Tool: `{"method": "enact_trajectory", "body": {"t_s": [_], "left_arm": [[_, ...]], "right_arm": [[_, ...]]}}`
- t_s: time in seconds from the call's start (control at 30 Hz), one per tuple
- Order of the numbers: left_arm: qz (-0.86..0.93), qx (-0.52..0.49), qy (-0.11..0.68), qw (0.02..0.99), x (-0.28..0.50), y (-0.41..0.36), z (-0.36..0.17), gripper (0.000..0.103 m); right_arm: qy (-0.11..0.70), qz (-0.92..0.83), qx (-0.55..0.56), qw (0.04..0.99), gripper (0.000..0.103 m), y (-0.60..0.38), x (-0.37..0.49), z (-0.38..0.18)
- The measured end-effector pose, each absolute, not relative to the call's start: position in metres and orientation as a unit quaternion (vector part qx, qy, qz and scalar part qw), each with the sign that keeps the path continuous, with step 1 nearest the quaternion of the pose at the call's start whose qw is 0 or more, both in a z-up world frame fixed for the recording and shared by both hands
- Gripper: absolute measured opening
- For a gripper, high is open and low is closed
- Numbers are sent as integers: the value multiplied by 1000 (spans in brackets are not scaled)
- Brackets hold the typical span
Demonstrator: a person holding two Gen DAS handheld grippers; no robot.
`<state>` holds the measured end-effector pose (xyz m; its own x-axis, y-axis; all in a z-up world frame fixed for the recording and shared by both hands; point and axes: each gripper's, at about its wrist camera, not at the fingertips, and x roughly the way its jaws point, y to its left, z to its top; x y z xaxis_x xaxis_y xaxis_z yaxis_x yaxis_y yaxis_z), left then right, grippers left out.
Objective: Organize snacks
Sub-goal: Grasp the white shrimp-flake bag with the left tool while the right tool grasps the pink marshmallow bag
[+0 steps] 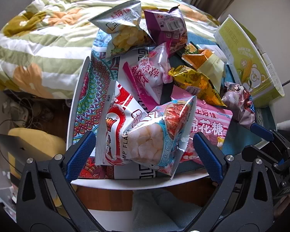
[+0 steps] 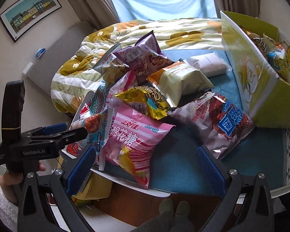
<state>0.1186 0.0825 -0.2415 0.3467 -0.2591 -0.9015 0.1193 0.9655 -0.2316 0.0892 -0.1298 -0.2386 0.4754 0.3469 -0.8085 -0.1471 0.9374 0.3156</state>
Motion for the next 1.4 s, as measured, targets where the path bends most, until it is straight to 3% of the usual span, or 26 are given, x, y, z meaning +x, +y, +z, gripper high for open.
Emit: {"method": "enact_trajectory", "body": {"t_s": [0.37, 0.87, 1.27, 1.4], "left_arm": [[-138, -88, 568, 807, 140, 88, -272, 99], [-154, -24, 566, 809, 140, 71, -268, 71], [-137, -19, 557, 819, 128, 83, -257, 69], [-133, -23, 554, 821, 123, 89, -254, 69]], "right_arm": [[520, 170, 92, 832, 103, -112, 110, -273], [525, 173, 60, 831, 103, -87, 116, -283], [537, 158, 74, 825, 103, -81, 125, -293], [548, 154, 83, 818, 92, -81, 128, -299]]}}
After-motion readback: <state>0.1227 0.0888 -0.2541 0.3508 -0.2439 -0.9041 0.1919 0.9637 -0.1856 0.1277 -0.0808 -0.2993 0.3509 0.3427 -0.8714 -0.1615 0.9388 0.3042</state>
